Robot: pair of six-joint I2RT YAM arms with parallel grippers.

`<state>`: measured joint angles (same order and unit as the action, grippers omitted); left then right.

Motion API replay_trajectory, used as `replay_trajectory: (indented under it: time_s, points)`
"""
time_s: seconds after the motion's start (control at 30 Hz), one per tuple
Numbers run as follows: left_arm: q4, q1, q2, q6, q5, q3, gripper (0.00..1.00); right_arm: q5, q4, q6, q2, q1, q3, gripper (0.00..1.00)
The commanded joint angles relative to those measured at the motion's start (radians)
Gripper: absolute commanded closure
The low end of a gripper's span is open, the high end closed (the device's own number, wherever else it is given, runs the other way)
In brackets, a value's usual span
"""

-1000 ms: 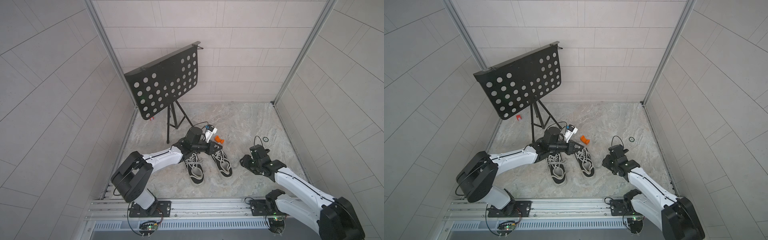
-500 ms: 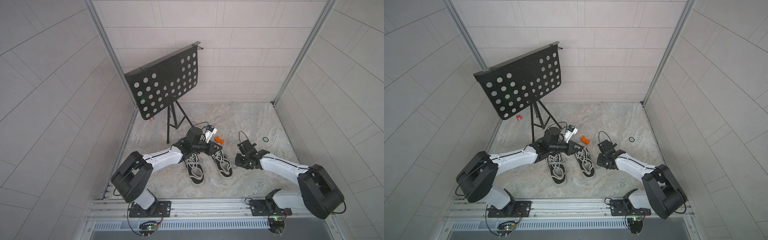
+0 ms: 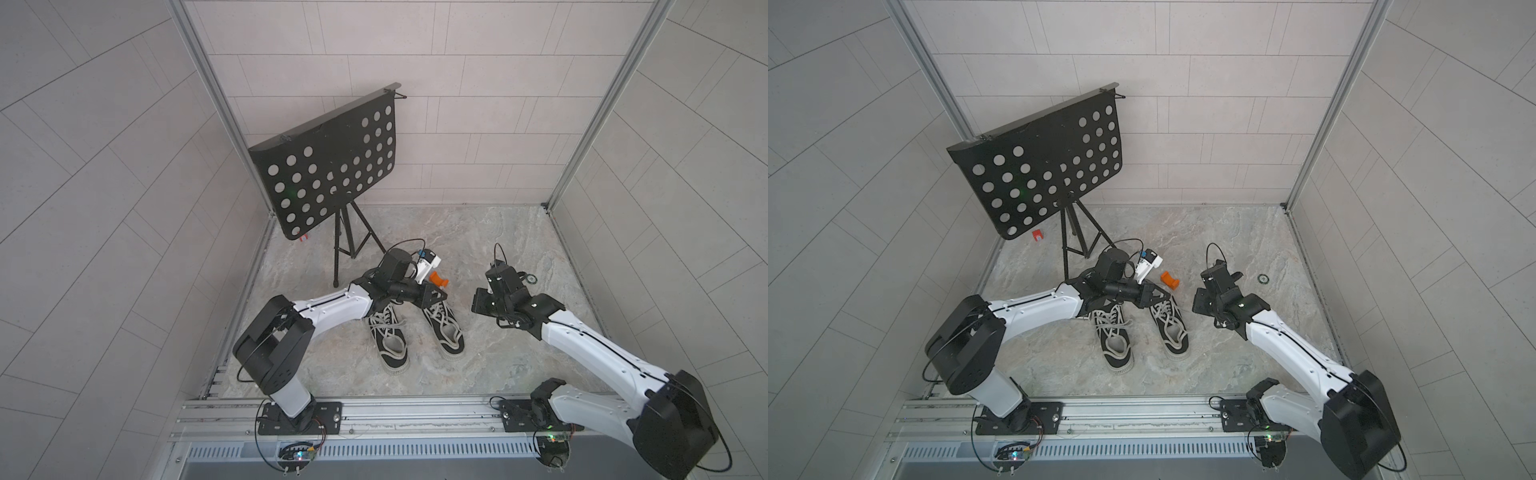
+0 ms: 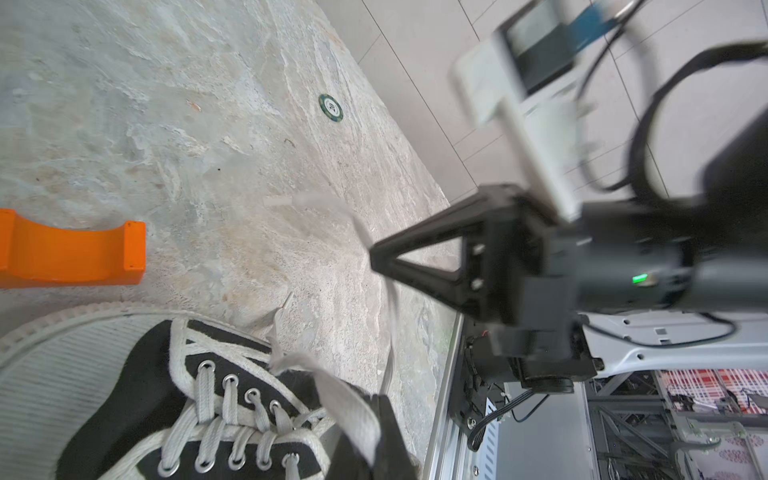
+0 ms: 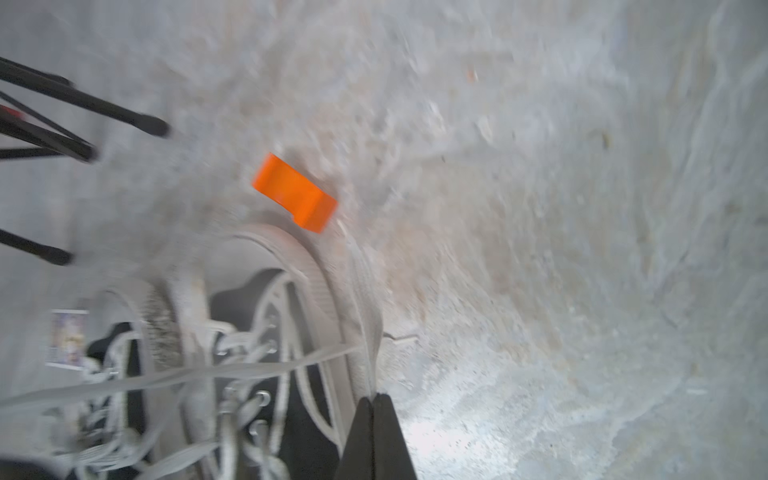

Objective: Tie the shoes
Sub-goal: Cross the shoelace with the shoelace.

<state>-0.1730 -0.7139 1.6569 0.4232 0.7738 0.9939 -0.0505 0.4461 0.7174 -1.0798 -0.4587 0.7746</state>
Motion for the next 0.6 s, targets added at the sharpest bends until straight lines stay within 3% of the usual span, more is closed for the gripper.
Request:
replay_trajectory:
  time_s: [0.0, 0.3, 0.57]
  points:
    - [0.060, 0.003, 0.038, -0.074, 0.061, 0.048, 0.91, -0.042, 0.040, -0.060, 0.008, -0.001, 0.078, 1.00]
    - [0.097, -0.011, 0.083, -0.134, 0.107, 0.110, 0.69, -0.160, 0.041, -0.080, -0.084, 0.001, 0.248, 1.00]
    - [0.124, -0.038, 0.112, -0.188, 0.082, 0.155, 0.54, -0.181, 0.038, -0.064, -0.091, 0.005, 0.310, 1.00]
